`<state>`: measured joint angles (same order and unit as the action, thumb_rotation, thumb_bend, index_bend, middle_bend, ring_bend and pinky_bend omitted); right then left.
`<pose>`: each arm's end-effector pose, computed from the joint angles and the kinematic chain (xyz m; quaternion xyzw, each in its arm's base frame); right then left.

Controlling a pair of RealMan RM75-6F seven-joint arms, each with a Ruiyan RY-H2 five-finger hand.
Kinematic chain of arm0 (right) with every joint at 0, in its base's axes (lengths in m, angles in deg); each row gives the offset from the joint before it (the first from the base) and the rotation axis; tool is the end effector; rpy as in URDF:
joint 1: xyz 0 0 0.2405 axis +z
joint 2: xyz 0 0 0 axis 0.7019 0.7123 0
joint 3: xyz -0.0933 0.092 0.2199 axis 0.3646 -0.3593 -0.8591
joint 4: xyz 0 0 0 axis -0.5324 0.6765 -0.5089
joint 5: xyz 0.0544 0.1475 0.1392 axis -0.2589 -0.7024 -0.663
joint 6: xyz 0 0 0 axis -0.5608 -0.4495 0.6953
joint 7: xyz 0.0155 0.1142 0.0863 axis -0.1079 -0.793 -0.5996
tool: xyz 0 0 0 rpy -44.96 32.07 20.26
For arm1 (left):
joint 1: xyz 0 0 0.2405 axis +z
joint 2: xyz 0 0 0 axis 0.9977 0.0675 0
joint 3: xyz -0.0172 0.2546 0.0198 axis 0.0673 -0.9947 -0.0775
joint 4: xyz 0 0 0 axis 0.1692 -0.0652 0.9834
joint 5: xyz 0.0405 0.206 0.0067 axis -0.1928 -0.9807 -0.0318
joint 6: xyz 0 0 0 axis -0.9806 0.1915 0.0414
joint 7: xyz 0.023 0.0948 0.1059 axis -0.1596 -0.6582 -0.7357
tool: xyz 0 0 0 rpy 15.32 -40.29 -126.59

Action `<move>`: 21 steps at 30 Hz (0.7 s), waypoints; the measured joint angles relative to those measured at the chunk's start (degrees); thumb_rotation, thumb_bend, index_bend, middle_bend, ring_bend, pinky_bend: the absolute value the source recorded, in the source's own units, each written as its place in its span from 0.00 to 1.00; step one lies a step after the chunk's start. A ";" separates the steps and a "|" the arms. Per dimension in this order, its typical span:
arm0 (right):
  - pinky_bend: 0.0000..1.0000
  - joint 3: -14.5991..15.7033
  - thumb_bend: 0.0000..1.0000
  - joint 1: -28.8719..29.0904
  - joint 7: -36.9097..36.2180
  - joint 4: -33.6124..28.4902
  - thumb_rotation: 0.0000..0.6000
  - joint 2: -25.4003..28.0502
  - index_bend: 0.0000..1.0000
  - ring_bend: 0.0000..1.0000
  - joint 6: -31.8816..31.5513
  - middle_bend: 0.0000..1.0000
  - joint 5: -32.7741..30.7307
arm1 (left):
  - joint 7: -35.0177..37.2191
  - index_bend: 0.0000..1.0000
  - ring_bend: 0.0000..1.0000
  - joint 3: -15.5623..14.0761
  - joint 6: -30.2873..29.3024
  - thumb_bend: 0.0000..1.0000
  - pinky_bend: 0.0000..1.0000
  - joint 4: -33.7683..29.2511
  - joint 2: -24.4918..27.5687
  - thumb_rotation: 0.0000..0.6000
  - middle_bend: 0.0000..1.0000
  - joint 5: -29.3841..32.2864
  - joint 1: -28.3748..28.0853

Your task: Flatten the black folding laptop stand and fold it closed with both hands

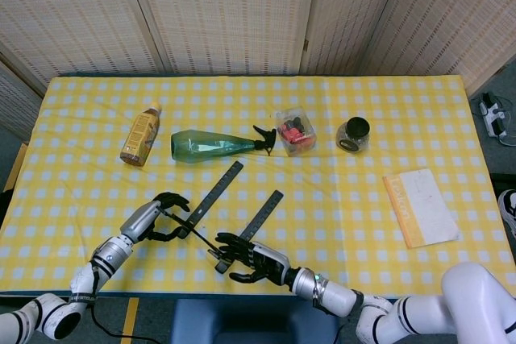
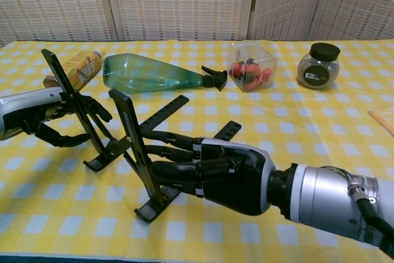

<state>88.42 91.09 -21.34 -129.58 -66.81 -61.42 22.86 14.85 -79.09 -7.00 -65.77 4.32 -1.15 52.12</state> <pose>-0.0947 -0.2257 -0.1016 -0.3467 0.8514 -0.3397 0.1985 -0.2277 0.2995 0.0032 -0.6207 -0.6162 -0.4203 0.2415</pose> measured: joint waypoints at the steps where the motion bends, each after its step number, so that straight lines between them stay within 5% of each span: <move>1: 0.00 0.01 0.37 -0.04 0.39 0.11 1.00 -0.04 0.00 0.00 -0.12 0.00 0.10 | 0.04 0.36 0.12 0.00 -0.13 0.45 0.00 -0.02 0.06 1.00 0.25 -0.04 0.06; 7: 0.00 0.00 0.37 -1.02 8.57 0.70 1.00 -0.14 0.00 0.00 -2.14 0.00 0.79 | -0.13 0.26 0.07 0.03 -1.50 0.43 0.00 -0.06 0.59 1.00 0.20 -0.32 0.64; 12: 0.00 -0.87 0.37 -2.89 23.46 -0.26 1.00 -0.48 0.00 0.00 -4.83 0.00 0.11 | -0.91 0.10 0.01 0.06 -2.91 0.40 0.00 -0.47 1.79 1.00 0.12 -0.59 1.31; 21: 0.00 -5.99 0.37 -5.59 44.11 -4.01 1.00 -4.58 0.00 0.00 -6.89 0.00 -6.56 | -1.78 0.07 0.00 -0.20 -4.28 0.39 0.00 -1.06 3.15 1.00 0.10 -0.79 2.37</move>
<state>82.43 85.50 22.77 -133.58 -71.38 -68.30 16.30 13.06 -79.29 -11.28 -66.84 7.47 -1.94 54.50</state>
